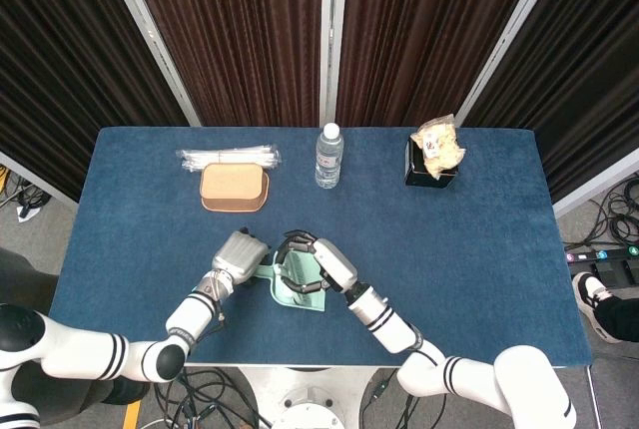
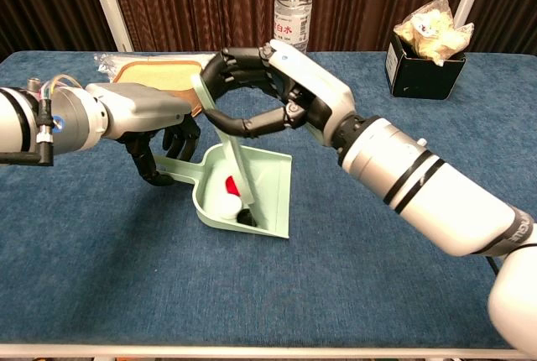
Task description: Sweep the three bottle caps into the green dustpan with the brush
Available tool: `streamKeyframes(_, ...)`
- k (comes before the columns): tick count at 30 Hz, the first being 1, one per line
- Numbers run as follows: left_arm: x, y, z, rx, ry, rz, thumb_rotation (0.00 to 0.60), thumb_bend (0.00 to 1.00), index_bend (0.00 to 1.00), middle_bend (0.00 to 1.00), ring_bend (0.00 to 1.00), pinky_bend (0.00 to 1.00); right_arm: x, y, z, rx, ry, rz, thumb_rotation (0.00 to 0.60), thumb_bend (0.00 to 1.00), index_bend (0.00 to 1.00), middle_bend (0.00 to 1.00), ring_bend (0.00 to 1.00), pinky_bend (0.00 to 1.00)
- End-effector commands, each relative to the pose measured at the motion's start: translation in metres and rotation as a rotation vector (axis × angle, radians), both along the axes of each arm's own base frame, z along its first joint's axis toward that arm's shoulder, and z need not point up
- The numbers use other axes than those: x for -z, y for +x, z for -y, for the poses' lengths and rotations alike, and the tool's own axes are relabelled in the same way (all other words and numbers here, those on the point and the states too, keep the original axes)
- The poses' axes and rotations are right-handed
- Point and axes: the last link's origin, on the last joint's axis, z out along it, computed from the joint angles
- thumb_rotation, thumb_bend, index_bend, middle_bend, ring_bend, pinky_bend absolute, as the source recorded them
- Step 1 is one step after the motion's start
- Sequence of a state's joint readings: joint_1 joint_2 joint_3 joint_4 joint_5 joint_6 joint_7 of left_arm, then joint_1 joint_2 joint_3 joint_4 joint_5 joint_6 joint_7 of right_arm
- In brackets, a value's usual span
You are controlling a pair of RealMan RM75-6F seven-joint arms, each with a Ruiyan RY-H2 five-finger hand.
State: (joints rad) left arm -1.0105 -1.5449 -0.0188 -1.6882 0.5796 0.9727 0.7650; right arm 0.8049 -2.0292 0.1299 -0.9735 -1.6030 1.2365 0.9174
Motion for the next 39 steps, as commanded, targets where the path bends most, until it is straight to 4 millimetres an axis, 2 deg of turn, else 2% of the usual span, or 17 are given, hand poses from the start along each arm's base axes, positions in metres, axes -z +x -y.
streamKeyframes(1,-0.001,0.0,-0.001,-0.003,0.007,0.007,0.6,0.35,0.54,0.54,0.38,0.22,-0.002,0.001,0.0,-0.011,-0.014,0.015,0.6,0.63,0.75,0.65,0.32,0.18)
streamKeyframes(5,-0.003,-0.002,-0.003,-0.008,0.018,0.019,0.6,0.35,0.5,0.52,0.38,0.22,-0.016,-0.009,0.002,-0.026,-0.044,0.007,0.6,0.63,0.75,0.65,0.32,0.18)
streamKeyframes(12,-0.01,-0.006,-0.004,-0.019,0.03,0.054,0.6,0.36,0.29,0.42,0.36,0.22,-0.063,-0.05,0.005,-0.019,-0.134,-0.104,0.6,0.63,0.76,0.66,0.32,0.18)
streamKeyframes(14,-0.014,-0.008,-0.004,-0.022,0.037,0.063,0.6,0.36,0.25,0.39,0.33,0.21,-0.077,-0.065,0.006,-0.024,-0.161,-0.18,0.6,0.63,0.76,0.66,0.32,0.18)
streamKeyframes(18,-0.024,-0.011,-0.003,-0.052,0.057,0.119,0.6,0.36,0.23,0.38,0.33,0.21,-0.103,-0.085,0.009,-0.022,-0.18,-0.352,0.6,0.63,0.76,0.66,0.31,0.18)
streamKeyframes(22,-0.043,-0.021,-0.004,-0.07,0.129,0.181,0.6,0.36,0.23,0.38,0.33,0.2,-0.124,-0.1,0.015,-0.073,-0.277,-0.618,0.6,0.63,0.74,0.66,0.31,0.17)
streamKeyframes(25,-0.06,-0.033,-0.006,-0.079,0.216,0.227,0.6,0.35,0.23,0.38,0.33,0.2,-0.126,-0.111,0.021,-0.107,-0.337,-0.806,0.6,0.59,0.69,0.63,0.27,0.14)
streamKeyframes(28,-0.078,-0.05,-0.005,-0.089,0.313,0.272,0.6,0.32,0.23,0.38,0.33,0.2,-0.121,-0.12,0.025,-0.13,-0.356,-0.964,0.6,0.45,0.6,0.56,0.2,0.1)
streamKeyframes(30,-0.089,-0.061,-0.001,-0.112,0.352,0.313,0.6,0.31,0.23,0.38,0.33,0.2,-0.113,-0.123,0.024,-0.126,-0.337,-1.013,0.6,0.4,0.56,0.52,0.17,0.08)
streamKeyframes(33,-0.107,-0.076,0.003,-0.134,0.392,0.355,0.6,0.3,0.23,0.38,0.33,0.2,-0.103,-0.126,0.025,-0.104,-0.311,-1.032,0.6,0.37,0.51,0.49,0.14,0.08)
streamKeyframes(35,-0.116,-0.085,0.009,-0.139,0.418,0.367,0.6,0.3,0.23,0.38,0.33,0.2,-0.096,-0.129,0.026,-0.098,-0.293,-1.051,0.6,0.34,0.45,0.46,0.12,0.07)
streamKeyframes(37,-0.122,-0.095,0.015,-0.138,0.444,0.372,0.6,0.29,0.23,0.38,0.33,0.2,-0.09,-0.131,0.025,-0.096,-0.263,-1.076,0.6,0.3,0.29,0.38,0.06,0.03)
streamKeyframes(39,-0.125,-0.105,0.022,-0.142,0.458,0.365,0.6,0.28,0.23,0.38,0.33,0.19,-0.088,-0.131,0.024,-0.088,-0.26,-1.083,0.6,0.21,0.1,0.28,0.01,0.0)
